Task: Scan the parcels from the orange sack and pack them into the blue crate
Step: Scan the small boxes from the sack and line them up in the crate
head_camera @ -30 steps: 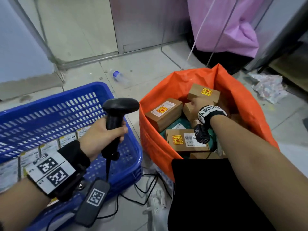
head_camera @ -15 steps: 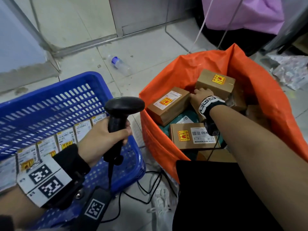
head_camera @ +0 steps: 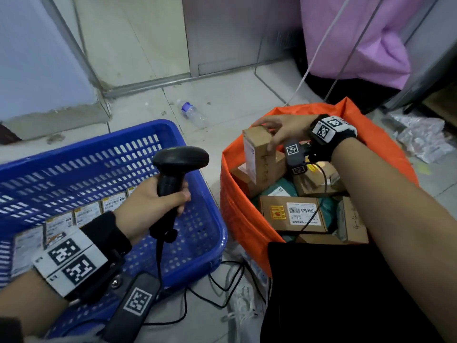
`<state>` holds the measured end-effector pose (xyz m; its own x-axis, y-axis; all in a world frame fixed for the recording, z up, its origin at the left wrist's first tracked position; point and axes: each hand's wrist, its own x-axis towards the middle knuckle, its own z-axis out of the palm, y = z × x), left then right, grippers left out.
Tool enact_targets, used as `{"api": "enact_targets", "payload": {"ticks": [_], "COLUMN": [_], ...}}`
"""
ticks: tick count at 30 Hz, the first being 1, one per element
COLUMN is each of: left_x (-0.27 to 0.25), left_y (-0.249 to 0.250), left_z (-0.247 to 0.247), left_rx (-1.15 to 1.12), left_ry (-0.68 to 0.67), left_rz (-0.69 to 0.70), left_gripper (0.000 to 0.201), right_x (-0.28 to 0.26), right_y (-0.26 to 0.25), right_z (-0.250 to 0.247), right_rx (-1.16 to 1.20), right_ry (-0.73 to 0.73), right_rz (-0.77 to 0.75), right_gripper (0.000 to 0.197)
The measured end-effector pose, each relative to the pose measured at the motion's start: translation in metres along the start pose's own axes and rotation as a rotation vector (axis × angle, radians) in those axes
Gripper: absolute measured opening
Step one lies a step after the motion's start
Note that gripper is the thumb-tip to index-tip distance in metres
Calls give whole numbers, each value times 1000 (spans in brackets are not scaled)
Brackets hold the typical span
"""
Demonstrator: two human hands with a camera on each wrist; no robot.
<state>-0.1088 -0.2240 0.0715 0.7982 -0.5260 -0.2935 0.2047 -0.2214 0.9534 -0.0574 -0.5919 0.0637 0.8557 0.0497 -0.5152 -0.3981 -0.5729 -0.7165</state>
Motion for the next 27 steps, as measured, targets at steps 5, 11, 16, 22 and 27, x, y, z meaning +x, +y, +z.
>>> {"api": "enact_targets", "payload": {"ticks": [5, 11, 16, 22, 27], "left_x": [-37, -95, -135, -162, -170], "left_y": [14, 21, 20, 6, -18], "left_z": [-38, -101, -134, -170, -198], "left_rx": [20, 35, -25, -58, -144], "left_ry": [99, 207, 272, 348, 429], "left_rz": [46, 69, 97, 84, 33], "left_gripper": [12, 11, 10, 11, 12], "right_x": [-9, -30, -43, -13, 13], "right_y": [-64, -126, -170, -193, -196], "right_z": [48, 80, 111, 215, 279], "right_rx": [231, 96, 237, 59, -76], "right_ry": [-92, -107, -124, 7, 15], "right_rz": [-122, -213, -301, -403, -421], "right_gripper": [87, 93, 83, 83, 100]}}
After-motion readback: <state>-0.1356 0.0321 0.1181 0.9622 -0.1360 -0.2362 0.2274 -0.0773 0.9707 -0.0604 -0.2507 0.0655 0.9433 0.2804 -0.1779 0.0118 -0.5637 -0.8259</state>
